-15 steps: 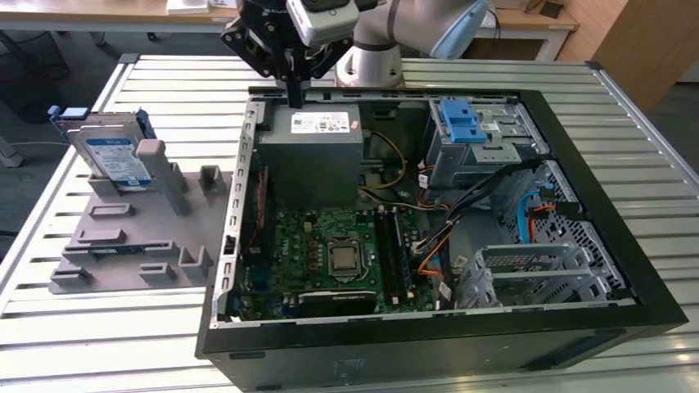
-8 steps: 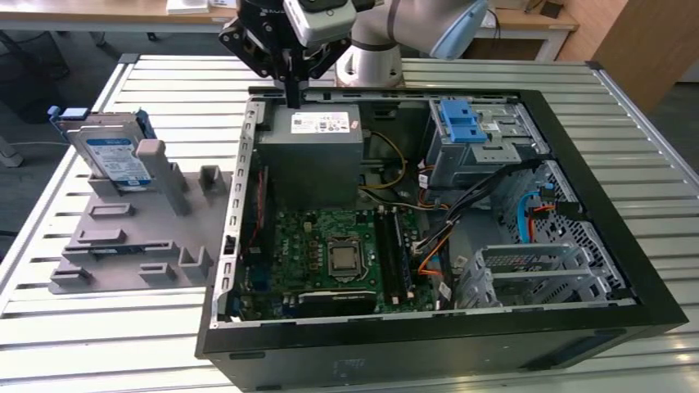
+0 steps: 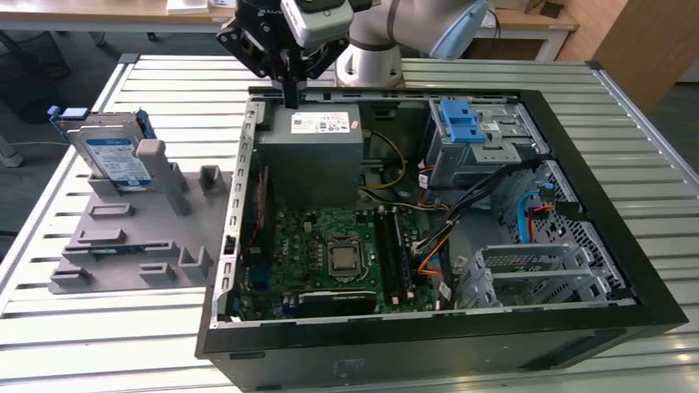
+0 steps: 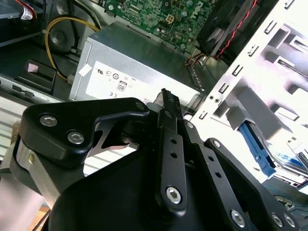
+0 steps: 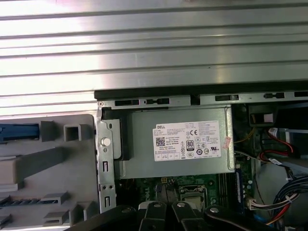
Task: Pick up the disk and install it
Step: 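Reach for the disk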
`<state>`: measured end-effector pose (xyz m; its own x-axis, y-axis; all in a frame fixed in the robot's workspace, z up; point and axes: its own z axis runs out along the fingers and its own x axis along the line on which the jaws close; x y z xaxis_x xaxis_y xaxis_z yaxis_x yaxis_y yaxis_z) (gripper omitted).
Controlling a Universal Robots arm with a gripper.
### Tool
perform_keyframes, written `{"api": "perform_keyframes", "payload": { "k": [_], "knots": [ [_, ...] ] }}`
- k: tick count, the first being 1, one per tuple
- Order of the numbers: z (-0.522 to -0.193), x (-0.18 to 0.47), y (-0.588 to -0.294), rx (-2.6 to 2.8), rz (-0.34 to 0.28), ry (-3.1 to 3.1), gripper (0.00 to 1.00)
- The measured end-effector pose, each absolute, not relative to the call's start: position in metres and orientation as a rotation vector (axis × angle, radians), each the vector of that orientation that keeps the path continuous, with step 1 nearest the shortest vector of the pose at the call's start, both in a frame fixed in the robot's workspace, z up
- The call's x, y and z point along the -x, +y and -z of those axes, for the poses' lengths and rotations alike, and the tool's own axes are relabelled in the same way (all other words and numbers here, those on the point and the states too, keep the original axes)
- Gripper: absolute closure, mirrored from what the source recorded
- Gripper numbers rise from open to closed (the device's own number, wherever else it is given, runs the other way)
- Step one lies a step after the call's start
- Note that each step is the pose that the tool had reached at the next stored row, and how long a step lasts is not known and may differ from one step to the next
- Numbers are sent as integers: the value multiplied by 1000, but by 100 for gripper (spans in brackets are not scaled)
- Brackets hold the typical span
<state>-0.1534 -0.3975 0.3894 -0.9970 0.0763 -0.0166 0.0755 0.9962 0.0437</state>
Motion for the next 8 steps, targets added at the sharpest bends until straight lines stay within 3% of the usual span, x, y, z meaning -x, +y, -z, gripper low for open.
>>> {"api": "perform_keyframes", "payload": {
  "k": [8],
  "knots": [
    [-389, 156, -397, -119, -67, 3121, 89]
  ]
}}
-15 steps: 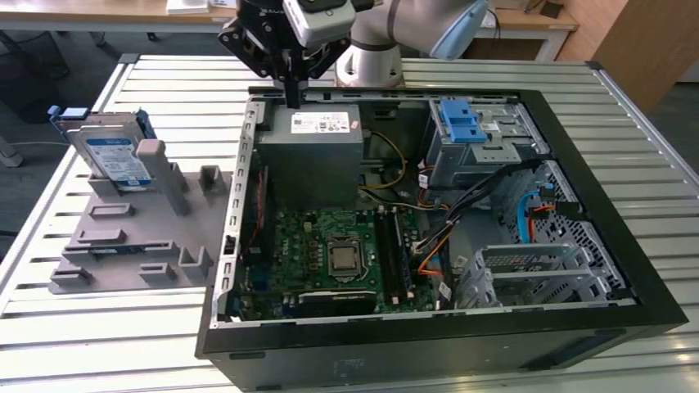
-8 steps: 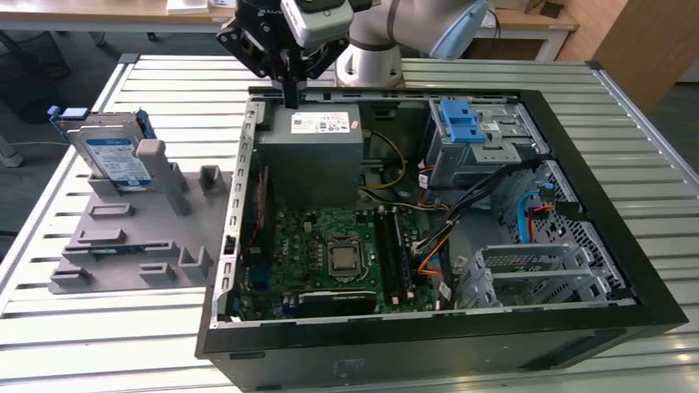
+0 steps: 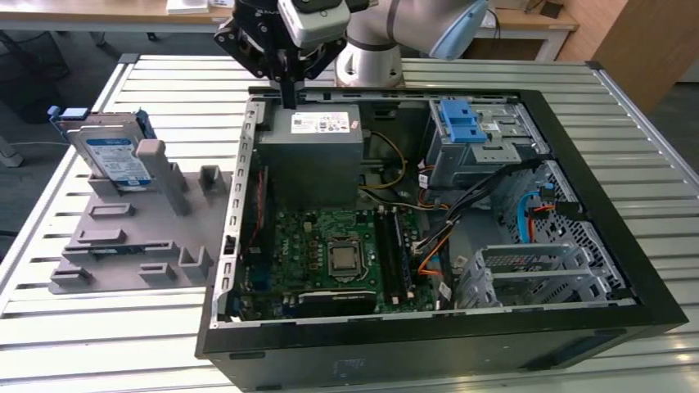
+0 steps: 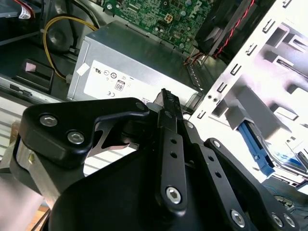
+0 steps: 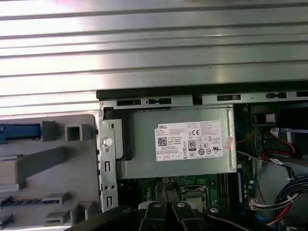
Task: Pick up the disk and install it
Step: 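Reach for the disk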
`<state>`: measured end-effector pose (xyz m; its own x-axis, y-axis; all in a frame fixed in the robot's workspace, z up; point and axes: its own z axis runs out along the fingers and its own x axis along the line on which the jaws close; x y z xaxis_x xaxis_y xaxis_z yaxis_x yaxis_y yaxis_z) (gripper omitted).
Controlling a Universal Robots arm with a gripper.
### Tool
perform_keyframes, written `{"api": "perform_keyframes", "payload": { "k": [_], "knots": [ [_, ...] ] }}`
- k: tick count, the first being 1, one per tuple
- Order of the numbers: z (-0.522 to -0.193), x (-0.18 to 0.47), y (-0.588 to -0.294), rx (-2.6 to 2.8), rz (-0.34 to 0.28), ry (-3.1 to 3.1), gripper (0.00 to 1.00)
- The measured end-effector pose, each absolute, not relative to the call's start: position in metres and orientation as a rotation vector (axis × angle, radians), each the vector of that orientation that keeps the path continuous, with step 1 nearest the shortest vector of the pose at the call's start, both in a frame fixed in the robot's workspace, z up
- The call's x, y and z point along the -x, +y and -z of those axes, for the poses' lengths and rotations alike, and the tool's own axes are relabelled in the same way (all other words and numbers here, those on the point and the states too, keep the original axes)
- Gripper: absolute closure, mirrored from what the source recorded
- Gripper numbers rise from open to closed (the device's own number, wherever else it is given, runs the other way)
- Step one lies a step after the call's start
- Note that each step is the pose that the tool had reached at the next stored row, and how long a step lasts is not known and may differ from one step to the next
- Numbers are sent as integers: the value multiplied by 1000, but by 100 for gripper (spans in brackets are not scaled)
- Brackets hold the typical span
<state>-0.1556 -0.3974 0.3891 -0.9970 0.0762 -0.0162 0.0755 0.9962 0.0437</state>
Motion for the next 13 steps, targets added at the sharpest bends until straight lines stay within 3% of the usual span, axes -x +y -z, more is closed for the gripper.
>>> {"api": "perform_keyframes", "payload": {
  "k": [13],
  "knots": [
    [-389, 158, -397, -119, -67, 3122, 89]
  ]
}}
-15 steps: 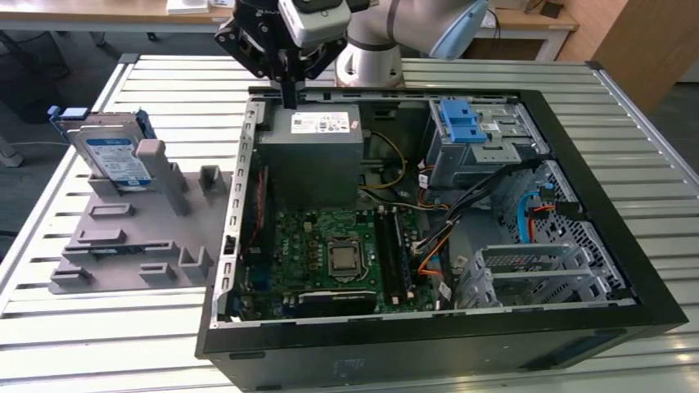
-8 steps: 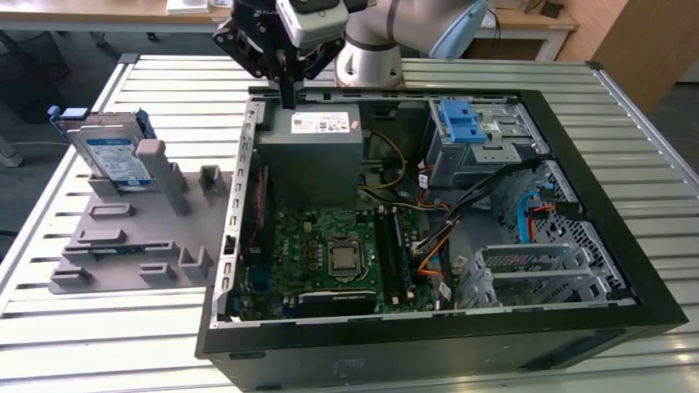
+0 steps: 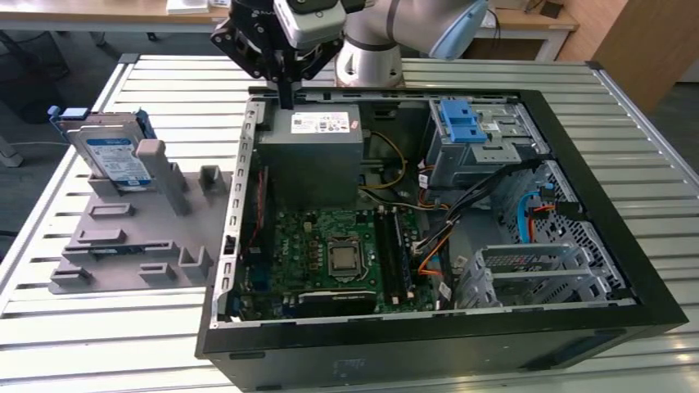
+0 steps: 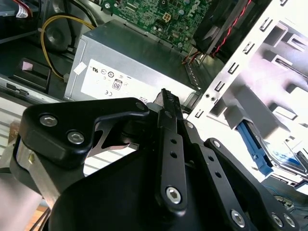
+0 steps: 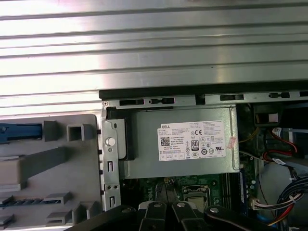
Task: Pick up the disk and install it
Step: 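Reach for the disk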
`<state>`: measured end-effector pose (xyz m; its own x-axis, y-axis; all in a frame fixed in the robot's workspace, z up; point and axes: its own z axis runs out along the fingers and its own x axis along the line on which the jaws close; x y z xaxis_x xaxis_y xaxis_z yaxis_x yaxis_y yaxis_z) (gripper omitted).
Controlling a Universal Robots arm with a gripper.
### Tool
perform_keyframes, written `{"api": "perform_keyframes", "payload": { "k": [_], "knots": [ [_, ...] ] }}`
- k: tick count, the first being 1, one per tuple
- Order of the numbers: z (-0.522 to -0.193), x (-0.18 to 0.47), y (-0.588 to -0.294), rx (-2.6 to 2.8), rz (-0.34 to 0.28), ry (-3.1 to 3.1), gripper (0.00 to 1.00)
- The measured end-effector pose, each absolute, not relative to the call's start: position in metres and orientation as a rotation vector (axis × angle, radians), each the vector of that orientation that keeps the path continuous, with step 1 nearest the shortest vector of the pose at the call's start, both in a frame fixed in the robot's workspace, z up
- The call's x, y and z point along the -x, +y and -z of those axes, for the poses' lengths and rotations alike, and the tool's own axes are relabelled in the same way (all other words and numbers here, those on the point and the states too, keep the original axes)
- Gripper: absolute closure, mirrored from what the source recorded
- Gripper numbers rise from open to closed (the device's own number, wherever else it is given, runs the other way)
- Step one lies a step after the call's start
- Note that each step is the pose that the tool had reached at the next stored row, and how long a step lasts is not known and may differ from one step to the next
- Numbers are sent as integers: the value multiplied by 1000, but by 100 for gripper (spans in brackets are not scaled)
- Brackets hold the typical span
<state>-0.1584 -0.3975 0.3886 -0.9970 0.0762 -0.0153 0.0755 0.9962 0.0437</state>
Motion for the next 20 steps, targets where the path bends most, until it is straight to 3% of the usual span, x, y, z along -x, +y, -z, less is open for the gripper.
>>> {"api": "perform_keyframes", "payload": {
  "k": [20],
  "knots": [
    [-388, 163, -397, -119, -67, 3124, 89]
  ]
}}
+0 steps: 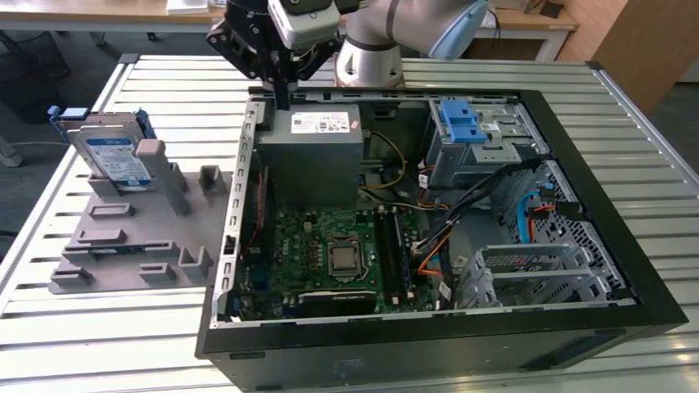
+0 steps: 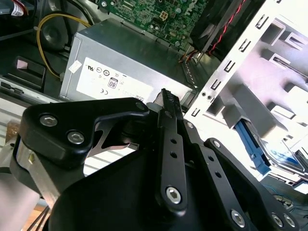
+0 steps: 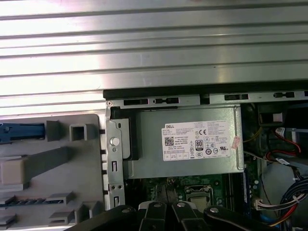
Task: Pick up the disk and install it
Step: 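Reach for the disk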
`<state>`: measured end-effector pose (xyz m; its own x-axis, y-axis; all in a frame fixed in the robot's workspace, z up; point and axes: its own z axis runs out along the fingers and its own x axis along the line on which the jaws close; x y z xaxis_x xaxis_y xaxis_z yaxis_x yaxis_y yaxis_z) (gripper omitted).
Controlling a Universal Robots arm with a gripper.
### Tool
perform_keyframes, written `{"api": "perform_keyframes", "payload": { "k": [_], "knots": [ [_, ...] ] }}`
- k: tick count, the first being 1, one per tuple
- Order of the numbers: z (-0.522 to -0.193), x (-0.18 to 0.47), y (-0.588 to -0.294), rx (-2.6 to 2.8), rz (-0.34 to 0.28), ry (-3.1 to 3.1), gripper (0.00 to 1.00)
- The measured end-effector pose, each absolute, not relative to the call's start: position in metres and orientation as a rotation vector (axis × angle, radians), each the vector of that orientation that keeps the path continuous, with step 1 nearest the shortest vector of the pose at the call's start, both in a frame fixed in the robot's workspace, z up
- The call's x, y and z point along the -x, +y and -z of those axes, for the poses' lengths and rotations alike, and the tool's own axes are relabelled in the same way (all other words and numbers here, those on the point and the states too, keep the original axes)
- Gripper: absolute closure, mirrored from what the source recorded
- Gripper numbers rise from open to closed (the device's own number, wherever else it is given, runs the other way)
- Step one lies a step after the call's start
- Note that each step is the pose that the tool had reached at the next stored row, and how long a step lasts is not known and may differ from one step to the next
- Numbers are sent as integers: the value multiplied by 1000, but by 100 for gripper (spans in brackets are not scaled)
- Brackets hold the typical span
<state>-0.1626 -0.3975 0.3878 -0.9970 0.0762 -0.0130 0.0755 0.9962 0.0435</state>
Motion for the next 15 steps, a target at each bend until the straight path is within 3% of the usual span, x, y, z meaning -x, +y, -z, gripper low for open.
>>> {"api": "perform_keyframes", "payload": {
  "k": [15],
  "knots": [
    [-387, 166, -397, -119, -67, 3126, 89]
  ]
}}
